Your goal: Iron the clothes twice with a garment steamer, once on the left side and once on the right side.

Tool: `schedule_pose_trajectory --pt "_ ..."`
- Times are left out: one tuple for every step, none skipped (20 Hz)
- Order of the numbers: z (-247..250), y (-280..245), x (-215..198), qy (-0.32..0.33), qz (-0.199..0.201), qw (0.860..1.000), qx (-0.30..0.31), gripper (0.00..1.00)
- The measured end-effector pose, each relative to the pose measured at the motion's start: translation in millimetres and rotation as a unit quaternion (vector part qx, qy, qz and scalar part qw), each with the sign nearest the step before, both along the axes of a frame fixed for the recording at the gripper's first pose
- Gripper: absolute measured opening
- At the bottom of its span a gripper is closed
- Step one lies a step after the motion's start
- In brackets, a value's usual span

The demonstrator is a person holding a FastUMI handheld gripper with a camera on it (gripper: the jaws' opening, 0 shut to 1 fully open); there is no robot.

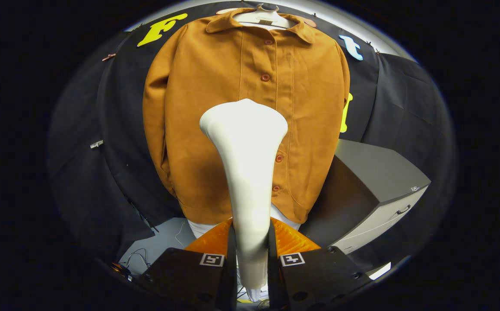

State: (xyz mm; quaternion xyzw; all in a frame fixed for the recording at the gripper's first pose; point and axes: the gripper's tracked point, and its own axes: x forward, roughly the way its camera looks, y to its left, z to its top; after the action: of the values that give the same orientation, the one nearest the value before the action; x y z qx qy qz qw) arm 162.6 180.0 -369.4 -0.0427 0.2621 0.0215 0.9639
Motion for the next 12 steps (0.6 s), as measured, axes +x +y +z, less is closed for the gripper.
schedule_pose_trajectory --pt "9 -3 -2 -0.007 0.000 1.000 0.001 0.32" --pt "19 -5 -4 -0.015 -0.001 1.000 0.005 0.32" --pt "31 -8 -6 -0.025 -0.001 1.000 0.007 0.32" --pt "42 -11 -8 -0.034 -0.002 0.999 0.010 0.32" --pt "55 -14 -12 -0.045 -0.002 0.999 0.013 0.32" --pt "68 -17 -13 -0.054 -0.002 0.998 0.016 0.32" --pt "80 -20 -17 -0.062 -0.001 0.998 0.019 0.32" --pt "92 -25 -18 -0.070 -0.002 0.997 0.022 0.32" --pt "104 -29 -22 -0.078 -0.002 0.997 0.024 0.32" --pt "114 -33 -24 -0.085 -0.002 0.996 0.028 0.32" --pt "123 -37 -27 -0.092 -0.002 0.995 0.032 0.32" --pt "134 -41 -30 -0.098 -0.002 0.995 0.033 0.32"
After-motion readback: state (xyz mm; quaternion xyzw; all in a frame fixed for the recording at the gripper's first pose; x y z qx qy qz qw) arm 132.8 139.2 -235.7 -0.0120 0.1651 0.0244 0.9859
